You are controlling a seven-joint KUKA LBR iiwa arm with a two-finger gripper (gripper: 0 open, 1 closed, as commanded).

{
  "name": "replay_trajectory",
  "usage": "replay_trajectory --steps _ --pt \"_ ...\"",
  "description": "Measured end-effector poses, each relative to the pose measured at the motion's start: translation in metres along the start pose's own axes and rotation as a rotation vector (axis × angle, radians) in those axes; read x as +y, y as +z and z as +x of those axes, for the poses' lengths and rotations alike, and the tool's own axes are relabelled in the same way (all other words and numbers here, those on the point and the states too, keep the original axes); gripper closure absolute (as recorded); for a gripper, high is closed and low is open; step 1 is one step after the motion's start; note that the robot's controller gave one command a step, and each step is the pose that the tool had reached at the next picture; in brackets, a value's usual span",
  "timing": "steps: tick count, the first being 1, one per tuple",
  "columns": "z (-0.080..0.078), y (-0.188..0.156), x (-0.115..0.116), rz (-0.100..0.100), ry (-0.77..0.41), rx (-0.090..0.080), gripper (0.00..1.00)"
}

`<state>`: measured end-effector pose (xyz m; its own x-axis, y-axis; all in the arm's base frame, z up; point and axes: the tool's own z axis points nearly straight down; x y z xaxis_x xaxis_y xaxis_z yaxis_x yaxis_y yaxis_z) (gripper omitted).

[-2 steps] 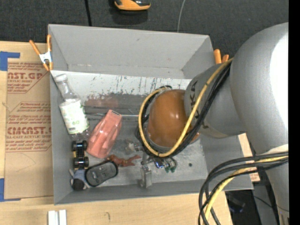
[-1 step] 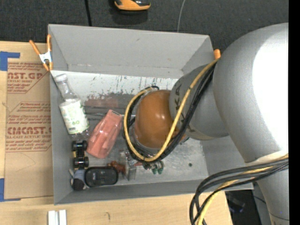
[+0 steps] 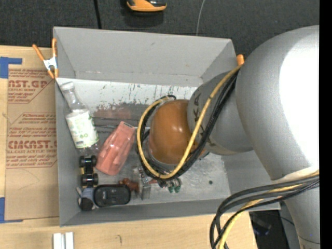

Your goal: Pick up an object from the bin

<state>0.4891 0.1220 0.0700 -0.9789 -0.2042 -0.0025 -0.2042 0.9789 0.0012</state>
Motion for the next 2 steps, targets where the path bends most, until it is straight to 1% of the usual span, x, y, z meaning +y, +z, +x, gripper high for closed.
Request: replay_trajectory --steps 1,2 --pt "-0.011 -0.061 0.001 0.001 -0.004 0.008 1.0" --pt "-0.033 -0.112 -0.003 0.001 -0.045 0.001 1.0"
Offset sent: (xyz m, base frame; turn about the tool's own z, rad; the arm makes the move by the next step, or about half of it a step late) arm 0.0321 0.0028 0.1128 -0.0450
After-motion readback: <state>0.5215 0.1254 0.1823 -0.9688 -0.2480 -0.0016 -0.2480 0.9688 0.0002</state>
